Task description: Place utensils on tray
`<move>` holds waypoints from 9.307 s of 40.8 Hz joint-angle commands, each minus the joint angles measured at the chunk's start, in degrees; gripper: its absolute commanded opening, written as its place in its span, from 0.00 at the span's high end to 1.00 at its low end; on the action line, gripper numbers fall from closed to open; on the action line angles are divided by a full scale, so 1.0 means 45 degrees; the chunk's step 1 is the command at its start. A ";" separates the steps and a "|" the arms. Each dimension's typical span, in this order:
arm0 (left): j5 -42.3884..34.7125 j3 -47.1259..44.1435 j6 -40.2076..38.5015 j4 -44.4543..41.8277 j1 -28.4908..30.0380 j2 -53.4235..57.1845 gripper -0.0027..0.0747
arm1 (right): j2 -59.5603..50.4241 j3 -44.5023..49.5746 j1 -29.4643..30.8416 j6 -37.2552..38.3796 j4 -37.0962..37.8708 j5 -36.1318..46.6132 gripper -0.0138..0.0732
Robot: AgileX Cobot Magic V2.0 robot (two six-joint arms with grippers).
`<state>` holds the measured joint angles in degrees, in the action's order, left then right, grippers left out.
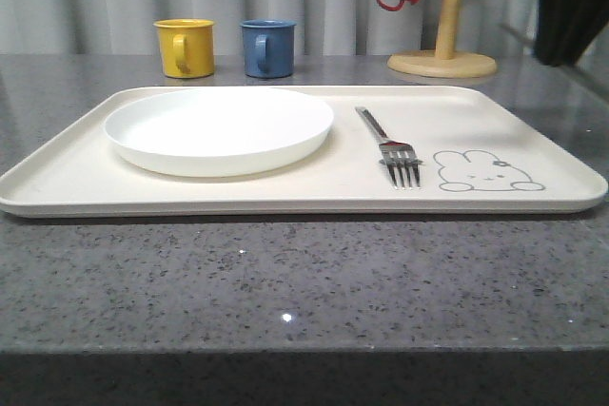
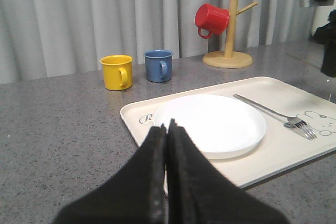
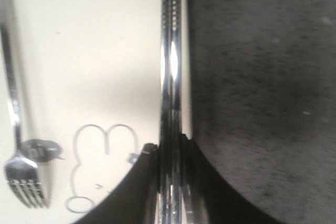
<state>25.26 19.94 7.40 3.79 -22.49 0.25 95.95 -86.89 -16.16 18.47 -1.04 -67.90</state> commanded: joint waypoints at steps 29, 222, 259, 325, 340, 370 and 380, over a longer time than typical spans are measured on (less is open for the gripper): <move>-0.0981 0.0320 -0.0147 0.0160 0.0041 0.0250 0.99 | 0.2911 -0.2472 -0.1121 0.1443 0.0036 -0.0332 0.75; -0.0981 0.0320 -0.0147 0.0160 0.0041 0.0250 0.99 | 0.2018 -0.1461 0.0164 0.0497 -0.0371 -0.0514 0.76; -0.0981 0.0320 -0.0147 0.0160 0.0041 0.0250 0.99 | -0.0884 -0.4104 0.0164 -0.2287 -0.0129 -0.1893 0.67; -0.0981 0.0320 -0.0147 0.0160 0.0041 0.0250 0.99 | -1.9242 1.4275 0.0164 -0.3372 0.1027 0.9821 0.90; -0.0981 0.0320 -0.0147 0.0160 0.0041 0.0250 0.99 | -1.9242 1.4275 0.0164 -0.3372 0.1027 0.9821 0.90; -0.3142 -0.3605 -0.0147 0.0083 0.4745 0.0318 0.99 | -1.9242 1.4275 0.0164 -0.3372 0.1027 0.9821 0.90; -0.4680 -0.4483 -0.0147 0.0064 0.4970 0.0318 0.99 | -1.9242 1.4272 0.0164 -0.3372 0.1027 0.9821 0.90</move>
<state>10.53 -0.12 7.28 3.79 -0.25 0.25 8.79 -21.42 -15.54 3.64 3.01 -28.05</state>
